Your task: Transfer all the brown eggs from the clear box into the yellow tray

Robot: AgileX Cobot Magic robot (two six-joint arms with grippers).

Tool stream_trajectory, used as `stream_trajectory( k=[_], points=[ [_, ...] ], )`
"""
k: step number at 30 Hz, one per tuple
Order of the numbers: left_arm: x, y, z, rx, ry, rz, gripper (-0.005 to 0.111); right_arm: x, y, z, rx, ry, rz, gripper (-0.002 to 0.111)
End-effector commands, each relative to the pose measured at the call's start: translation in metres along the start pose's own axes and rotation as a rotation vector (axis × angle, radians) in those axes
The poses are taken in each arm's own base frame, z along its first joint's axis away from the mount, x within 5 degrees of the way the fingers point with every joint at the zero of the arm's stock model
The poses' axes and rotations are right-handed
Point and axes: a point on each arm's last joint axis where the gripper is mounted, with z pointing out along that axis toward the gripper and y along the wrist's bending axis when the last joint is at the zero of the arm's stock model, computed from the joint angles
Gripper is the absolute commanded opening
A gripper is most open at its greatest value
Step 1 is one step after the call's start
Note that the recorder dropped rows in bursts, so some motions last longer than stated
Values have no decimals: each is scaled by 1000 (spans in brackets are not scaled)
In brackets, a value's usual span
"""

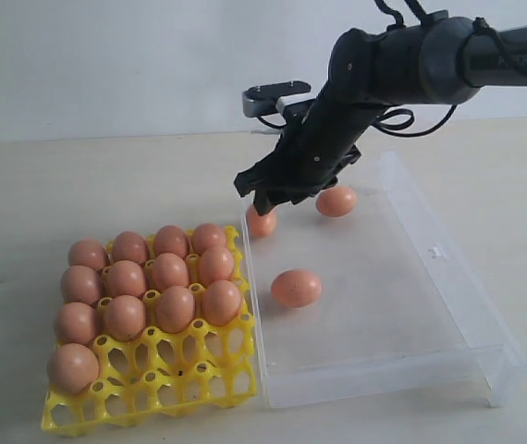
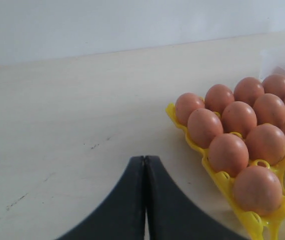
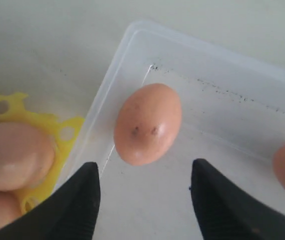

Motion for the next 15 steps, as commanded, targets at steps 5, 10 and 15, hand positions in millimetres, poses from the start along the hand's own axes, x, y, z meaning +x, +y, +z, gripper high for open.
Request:
stream_trajectory(
  k=[5, 10, 15],
  points=[
    [-2, 0, -1, 2, -19, -2, 0, 3, -5, 37, -52, -41, 192, 54],
    [-2, 0, -1, 2, -19, -2, 0, 1, -6, 43, -58, -82, 229, 54],
    [-2, 0, -1, 2, -19, -2, 0, -2, -7, 42, -56, -105, 236, 54]
  ],
)
